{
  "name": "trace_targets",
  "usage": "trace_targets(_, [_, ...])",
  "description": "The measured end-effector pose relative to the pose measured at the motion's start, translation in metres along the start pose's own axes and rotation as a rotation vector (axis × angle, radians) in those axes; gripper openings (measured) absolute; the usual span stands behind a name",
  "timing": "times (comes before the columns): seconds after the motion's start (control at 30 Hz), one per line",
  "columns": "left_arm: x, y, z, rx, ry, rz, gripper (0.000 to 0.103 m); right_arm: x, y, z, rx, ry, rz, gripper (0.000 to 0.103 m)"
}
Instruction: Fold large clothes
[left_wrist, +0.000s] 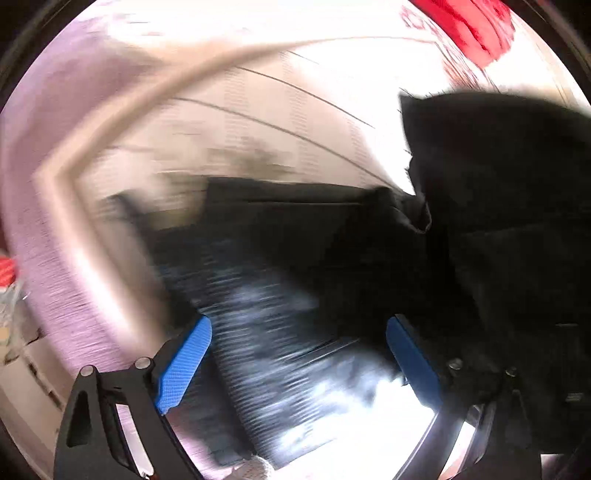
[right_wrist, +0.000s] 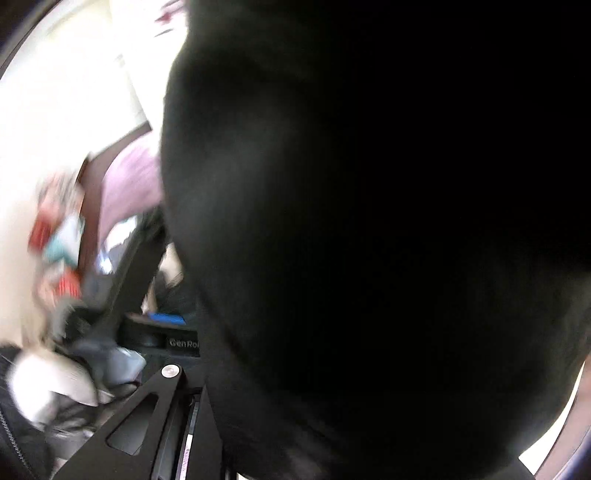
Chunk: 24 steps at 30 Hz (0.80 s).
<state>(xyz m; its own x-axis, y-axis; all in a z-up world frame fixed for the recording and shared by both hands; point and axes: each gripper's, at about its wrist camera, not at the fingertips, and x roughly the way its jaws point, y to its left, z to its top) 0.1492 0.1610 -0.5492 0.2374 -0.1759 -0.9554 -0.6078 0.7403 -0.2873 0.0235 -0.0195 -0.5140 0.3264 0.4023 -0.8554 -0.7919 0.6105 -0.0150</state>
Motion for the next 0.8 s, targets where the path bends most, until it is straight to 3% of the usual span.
trace_targets(0.13, [-0.048, 0.080, -0.023, -0.073, -0.071, 0.154, 0.097, 0.043, 0.082, -0.012, -0.128, 0.078, 0.078, 0.017])
trace_targets(0.23, [-0.083, 0.140, -0.034, -0.160, -0.114, 0.244, 0.097, 0.094, 0.129, -0.053, -0.188, 0.244, 0.154, 0.020])
trace_targets(0.3, [-0.096, 0.157, -0.036, -0.194, -0.132, 0.271, 0.097, 0.114, 0.136, -0.056, -0.147, 0.310, 0.218, 0.036])
trace_targets(0.33, [-0.107, 0.170, -0.034, -0.209, -0.146, 0.289, 0.097, 0.113, 0.134, -0.053, -0.114, 0.317, 0.266, 0.041])
trace_targets(0.4, [-0.120, 0.165, -0.039, -0.212, -0.157, 0.300, 0.097, 0.114, 0.123, -0.021, -0.003, 0.361, 0.428, 0.076])
trace_targets(0.47, [-0.114, 0.141, -0.046, -0.199, -0.162, 0.300, 0.098, 0.103, 0.104, -0.012, 0.114, 0.403, 0.584, 0.089])
trace_targets(0.5, [-0.116, 0.132, -0.042, -0.182, -0.166, 0.293, 0.098, 0.084, 0.104, -0.015, 0.159, 0.411, 0.653, 0.091])
trace_targets(0.53, [-0.113, 0.127, -0.040, -0.165, -0.169, 0.284, 0.098, 0.082, 0.072, -0.019, 0.192, 0.413, 0.706, 0.092])
trace_targets(0.6, [-0.118, 0.114, -0.038, -0.140, -0.175, 0.272, 0.099, 0.064, 0.045, -0.018, 0.267, 0.408, 0.807, 0.099])
trace_targets(0.67, [-0.123, 0.101, -0.035, -0.120, -0.181, 0.246, 0.099, 0.057, 0.020, -0.016, 0.323, 0.384, 0.803, 0.100])
trace_targets(0.7, [-0.122, 0.092, -0.030, -0.106, -0.190, 0.228, 0.099, 0.061, 0.003, -0.013, 0.353, 0.376, 0.760, 0.100])
trace_targets(0.73, [-0.123, 0.087, -0.027, -0.097, -0.197, 0.221, 0.099, 0.055, 0.002, -0.033, 0.365, 0.373, 0.728, 0.101])
trace_targets(0.8, [-0.117, 0.073, -0.022, -0.073, -0.202, 0.216, 0.099, 0.089, -0.020, -0.037, 0.349, 0.388, 0.583, 0.101])
